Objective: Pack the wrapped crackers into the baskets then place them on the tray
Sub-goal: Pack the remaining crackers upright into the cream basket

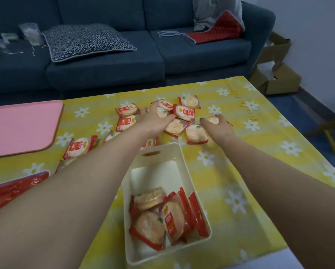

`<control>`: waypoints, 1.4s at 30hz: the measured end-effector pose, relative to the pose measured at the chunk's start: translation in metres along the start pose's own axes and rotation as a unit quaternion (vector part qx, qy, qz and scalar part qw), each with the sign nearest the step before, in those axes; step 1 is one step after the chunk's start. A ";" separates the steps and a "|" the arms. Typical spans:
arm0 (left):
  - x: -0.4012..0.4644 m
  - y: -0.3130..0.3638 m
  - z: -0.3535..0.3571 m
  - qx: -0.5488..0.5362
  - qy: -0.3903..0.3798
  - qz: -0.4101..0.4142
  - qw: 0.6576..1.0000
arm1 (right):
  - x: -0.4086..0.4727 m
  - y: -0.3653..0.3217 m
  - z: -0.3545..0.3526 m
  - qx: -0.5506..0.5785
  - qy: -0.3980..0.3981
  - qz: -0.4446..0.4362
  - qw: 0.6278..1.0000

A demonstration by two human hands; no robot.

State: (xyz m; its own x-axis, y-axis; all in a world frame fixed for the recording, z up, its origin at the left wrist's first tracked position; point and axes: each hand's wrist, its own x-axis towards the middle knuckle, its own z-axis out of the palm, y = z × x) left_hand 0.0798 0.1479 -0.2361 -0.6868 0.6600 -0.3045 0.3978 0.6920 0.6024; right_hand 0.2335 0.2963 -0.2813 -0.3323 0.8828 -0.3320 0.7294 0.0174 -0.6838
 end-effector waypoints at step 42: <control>0.086 -0.049 0.029 0.163 -0.082 -0.095 0.979 | 0.050 -0.014 0.049 -0.037 -0.086 0.028 0.995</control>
State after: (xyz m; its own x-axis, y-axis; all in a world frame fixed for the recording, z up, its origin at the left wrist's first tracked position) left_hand 0.0185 0.1791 -0.3131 -0.6710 0.5305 -0.5180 0.4636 0.8454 0.2652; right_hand 0.1771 0.3173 -0.3199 -0.3815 0.7905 -0.4790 0.7900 0.0099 -0.6130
